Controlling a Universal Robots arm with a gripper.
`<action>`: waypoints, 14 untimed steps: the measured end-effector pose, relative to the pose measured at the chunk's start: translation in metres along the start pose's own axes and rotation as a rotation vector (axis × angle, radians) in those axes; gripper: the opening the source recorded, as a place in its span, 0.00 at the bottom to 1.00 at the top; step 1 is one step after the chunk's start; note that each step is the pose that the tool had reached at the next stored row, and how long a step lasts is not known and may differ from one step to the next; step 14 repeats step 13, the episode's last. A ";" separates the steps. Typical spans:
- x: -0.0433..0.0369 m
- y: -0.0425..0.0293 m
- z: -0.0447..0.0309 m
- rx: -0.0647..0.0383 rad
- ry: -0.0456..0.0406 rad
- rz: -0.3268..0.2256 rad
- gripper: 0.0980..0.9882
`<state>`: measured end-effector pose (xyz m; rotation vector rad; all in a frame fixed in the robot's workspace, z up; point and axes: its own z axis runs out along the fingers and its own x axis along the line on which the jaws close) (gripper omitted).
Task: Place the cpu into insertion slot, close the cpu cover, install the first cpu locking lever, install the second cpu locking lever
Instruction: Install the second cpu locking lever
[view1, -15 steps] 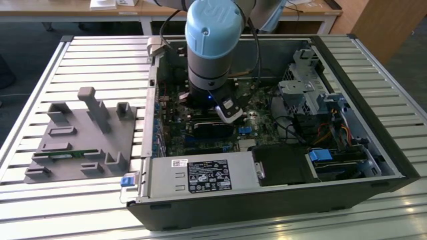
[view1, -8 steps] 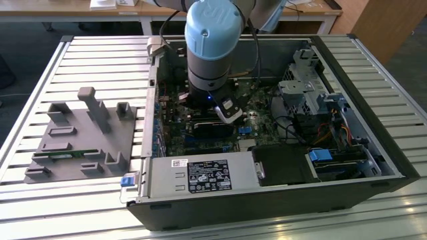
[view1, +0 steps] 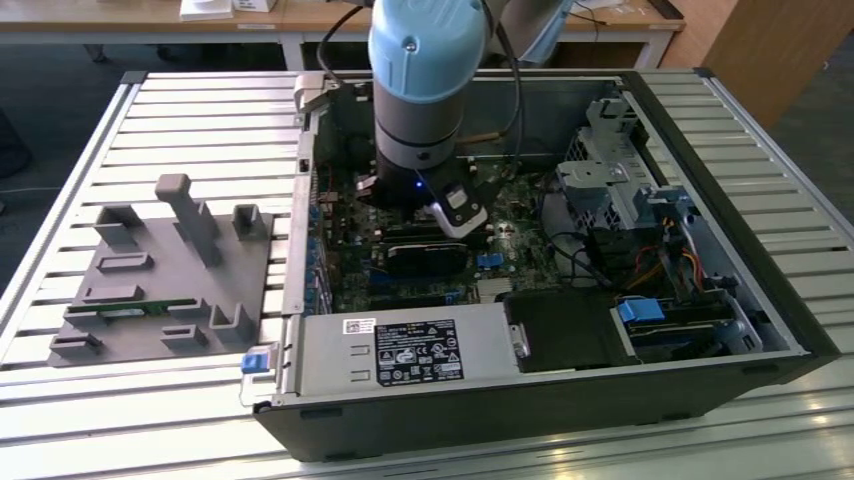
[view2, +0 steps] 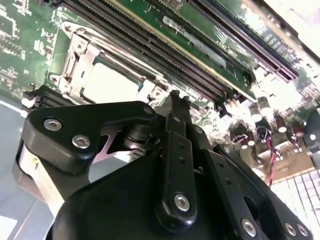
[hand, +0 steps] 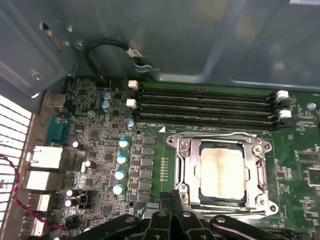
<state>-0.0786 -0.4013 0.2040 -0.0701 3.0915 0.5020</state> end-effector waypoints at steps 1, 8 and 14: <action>0.0000 0.0007 -0.0022 0.000 -0.0001 0.000 0.01; -0.0004 0.0077 -0.0231 -0.001 -0.0001 0.000 0.01; -0.0005 0.0090 -0.0269 -0.003 -0.0003 0.000 0.01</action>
